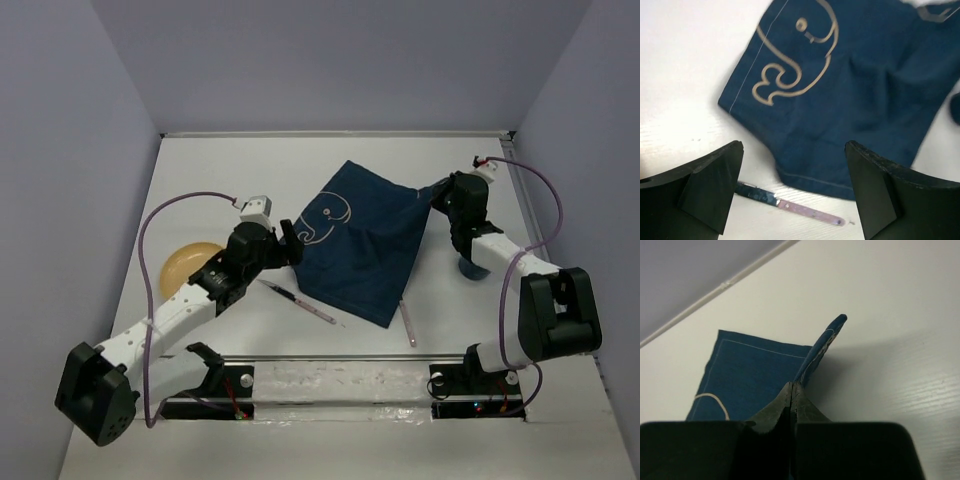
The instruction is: Set the dinner table for one person
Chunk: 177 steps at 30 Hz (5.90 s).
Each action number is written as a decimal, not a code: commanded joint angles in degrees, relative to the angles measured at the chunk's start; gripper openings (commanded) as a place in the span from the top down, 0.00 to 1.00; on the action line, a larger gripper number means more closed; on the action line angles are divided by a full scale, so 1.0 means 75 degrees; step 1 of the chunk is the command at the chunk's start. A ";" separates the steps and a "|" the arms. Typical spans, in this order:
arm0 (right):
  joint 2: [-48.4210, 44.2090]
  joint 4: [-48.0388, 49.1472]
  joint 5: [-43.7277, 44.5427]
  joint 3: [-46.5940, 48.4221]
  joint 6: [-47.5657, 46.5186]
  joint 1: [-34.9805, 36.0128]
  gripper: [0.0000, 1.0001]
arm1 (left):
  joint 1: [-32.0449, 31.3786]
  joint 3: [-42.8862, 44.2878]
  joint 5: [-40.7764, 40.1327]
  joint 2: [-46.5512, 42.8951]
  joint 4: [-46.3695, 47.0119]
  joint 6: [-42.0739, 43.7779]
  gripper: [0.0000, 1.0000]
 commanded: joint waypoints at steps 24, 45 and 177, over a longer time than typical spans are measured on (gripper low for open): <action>-0.0254 0.0086 -0.1340 0.1336 0.0419 0.0641 1.00 | -0.0360 0.1036 -0.1189 0.4449 0.2257 -0.0253 0.95; 0.0965 -0.0183 -0.1001 0.0470 0.1099 0.1859 0.70 | 0.1739 0.5544 -0.1319 0.6139 0.0555 0.0897 0.01; 0.8102 -0.3477 -0.2512 1.0020 0.0853 0.6617 0.99 | 0.0696 0.0393 -0.1236 -0.4504 0.0511 0.2138 0.16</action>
